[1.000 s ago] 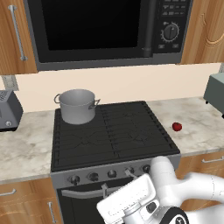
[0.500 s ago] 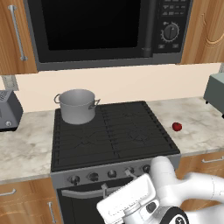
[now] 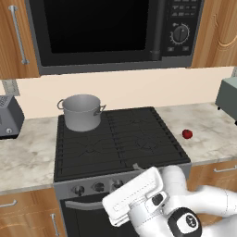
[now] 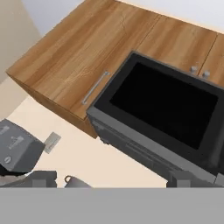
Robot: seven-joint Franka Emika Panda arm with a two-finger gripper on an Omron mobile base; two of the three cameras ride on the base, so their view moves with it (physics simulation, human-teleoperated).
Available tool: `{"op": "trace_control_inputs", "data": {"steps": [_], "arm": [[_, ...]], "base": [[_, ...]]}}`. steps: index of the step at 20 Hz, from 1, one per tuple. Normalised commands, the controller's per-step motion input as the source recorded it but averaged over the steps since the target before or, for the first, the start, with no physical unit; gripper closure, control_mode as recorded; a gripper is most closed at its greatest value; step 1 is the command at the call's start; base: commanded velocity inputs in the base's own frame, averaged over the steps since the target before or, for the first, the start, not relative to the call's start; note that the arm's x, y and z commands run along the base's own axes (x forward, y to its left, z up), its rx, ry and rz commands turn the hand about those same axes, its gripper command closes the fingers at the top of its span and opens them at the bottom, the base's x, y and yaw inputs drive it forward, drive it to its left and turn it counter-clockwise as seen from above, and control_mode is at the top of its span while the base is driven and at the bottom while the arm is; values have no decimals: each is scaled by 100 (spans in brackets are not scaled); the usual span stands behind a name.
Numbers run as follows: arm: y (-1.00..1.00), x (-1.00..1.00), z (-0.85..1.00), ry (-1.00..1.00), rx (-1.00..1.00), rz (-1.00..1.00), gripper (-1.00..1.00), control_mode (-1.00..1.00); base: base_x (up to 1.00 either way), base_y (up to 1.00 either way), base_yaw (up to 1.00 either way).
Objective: Turn on the burner for the pot on the stove. Wait thirty seconds for the pot to heat up. Then add the tomato to the pot.
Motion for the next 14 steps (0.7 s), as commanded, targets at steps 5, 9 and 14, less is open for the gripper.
{"op": "trace_control_inputs", "data": {"steps": [5, 9, 14], "arm": [[-11, 0, 56, 53, 5, -27, -100, -100], [-31, 0, 41, 62, 9, -27, -100, -100], [-45, 1, 14, 70, 8, -31, -100, -100]], "base": [[0, 0, 0], [0, 0, 0], [0, 0, 0]]}}
